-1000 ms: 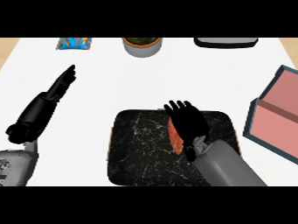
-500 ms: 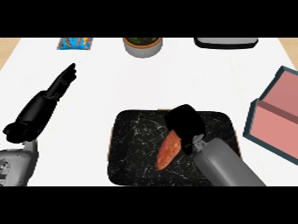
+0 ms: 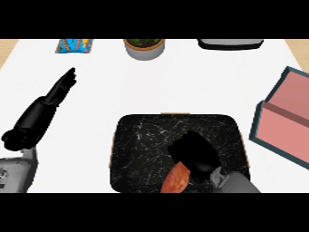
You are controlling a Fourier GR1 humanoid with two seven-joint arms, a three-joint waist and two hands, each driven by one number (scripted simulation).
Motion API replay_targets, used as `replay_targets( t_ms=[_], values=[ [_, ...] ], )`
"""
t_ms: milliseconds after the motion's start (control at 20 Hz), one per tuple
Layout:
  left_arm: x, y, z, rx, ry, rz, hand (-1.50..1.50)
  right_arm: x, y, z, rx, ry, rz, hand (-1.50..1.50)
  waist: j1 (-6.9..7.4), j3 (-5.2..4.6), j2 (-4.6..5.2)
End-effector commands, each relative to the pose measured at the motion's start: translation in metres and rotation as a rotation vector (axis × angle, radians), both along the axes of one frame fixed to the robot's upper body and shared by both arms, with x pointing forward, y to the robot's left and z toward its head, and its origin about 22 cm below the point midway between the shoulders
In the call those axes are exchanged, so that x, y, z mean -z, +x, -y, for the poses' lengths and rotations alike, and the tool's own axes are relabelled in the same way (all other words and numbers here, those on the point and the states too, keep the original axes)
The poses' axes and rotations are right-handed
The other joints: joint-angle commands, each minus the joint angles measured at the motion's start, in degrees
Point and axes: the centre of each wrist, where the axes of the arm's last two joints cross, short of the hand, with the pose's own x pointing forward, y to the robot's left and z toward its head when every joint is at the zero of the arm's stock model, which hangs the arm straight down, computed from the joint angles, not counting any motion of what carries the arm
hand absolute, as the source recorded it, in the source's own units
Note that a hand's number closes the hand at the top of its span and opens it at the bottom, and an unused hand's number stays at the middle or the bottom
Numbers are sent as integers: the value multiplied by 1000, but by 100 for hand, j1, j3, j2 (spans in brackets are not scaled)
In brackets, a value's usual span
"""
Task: Pick the sweet potato from the tray and place it in the cardboard box
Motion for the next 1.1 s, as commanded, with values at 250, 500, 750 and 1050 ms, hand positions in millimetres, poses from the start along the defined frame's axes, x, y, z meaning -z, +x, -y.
replay_targets(
  t_ms=[250, 500, 750, 1050],
  values=[
    [-4, -3, -7, -13, -13, 4, 0, -47, -78, 36, -155, 247, 158, 150, -28, 15, 5],
    [2, -5, 3, -17, 9, -4, 0, -99, -99, 57, -171, 259, 326, 150, -32, 15, 11],
    [-1, -11, 5, -9, 6, -1, 0, -138, -91, 75, 80, 409, 419, 150, 13, 15, 27],
    [-14, 1, 2, 13, -3, -4, 0, -157, -81, 104, 391, 554, 441, 150, 47, 17, 48]
  ],
)
